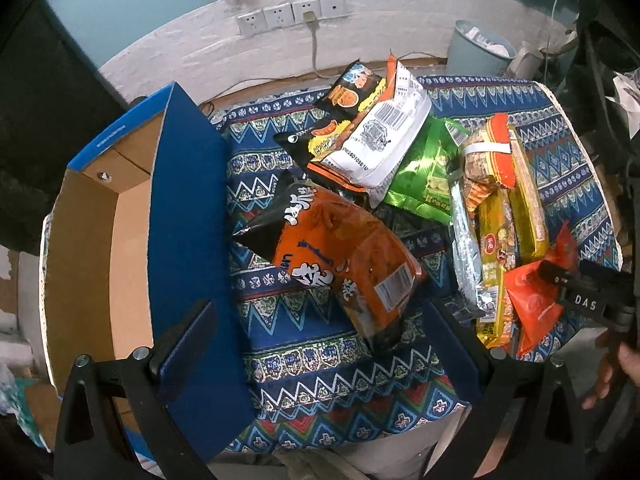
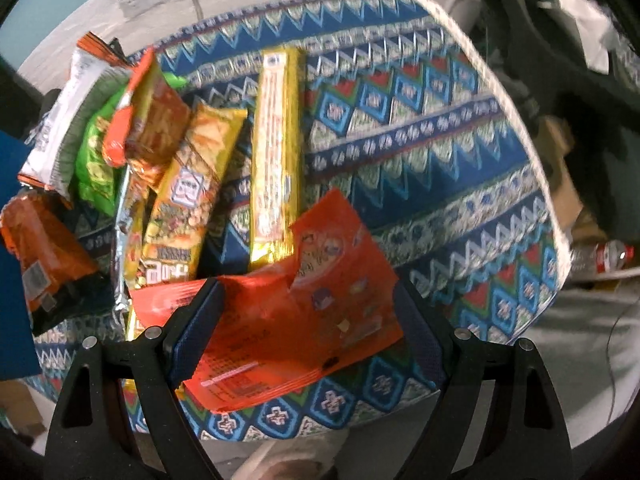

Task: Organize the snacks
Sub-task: 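Grasp the orange chip bag with the left tool while the right tool grasps a gold wafer bar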

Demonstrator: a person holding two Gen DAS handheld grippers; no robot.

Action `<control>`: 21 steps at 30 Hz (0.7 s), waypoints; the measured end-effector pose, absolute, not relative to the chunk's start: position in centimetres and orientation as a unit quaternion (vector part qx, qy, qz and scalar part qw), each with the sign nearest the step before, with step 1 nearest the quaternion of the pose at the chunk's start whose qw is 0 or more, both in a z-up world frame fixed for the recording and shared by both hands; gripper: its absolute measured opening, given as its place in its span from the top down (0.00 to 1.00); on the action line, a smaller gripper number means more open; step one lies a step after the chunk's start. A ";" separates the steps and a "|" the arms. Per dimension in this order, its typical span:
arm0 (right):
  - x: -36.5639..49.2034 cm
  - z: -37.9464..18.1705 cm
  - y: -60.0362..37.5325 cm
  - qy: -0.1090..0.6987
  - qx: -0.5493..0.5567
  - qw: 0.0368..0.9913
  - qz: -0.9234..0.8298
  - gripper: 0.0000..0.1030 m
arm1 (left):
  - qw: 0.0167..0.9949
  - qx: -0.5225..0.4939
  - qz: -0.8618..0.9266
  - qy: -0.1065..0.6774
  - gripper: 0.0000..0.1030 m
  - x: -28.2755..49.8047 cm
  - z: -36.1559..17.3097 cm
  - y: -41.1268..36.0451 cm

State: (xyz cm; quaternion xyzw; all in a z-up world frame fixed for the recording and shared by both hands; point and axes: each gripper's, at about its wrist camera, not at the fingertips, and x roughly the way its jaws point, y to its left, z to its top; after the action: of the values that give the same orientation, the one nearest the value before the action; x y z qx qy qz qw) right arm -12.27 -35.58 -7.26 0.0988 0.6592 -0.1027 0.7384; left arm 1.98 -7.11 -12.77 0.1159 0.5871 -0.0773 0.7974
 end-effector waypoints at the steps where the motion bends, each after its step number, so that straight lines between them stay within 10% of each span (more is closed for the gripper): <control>1: -12.4 -7.5 -35.5 0.661 0.100 0.736 -0.103 0.18 | 0.796 0.116 -0.077 0.589 0.01 2.0 -12.9 -7.1; 21: -9.0 -11.7 -41.1 0.691 0.054 0.715 -0.088 0.18 | 0.774 0.103 -0.091 0.618 0.01 3.5 -14.9 -8.9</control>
State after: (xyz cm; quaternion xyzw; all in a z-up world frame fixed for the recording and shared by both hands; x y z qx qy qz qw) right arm -8.96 -41.08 -11.68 0.0541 0.6913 -0.0878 0.7152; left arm 3.49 -8.91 -14.87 0.1032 0.6178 -0.0905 0.7742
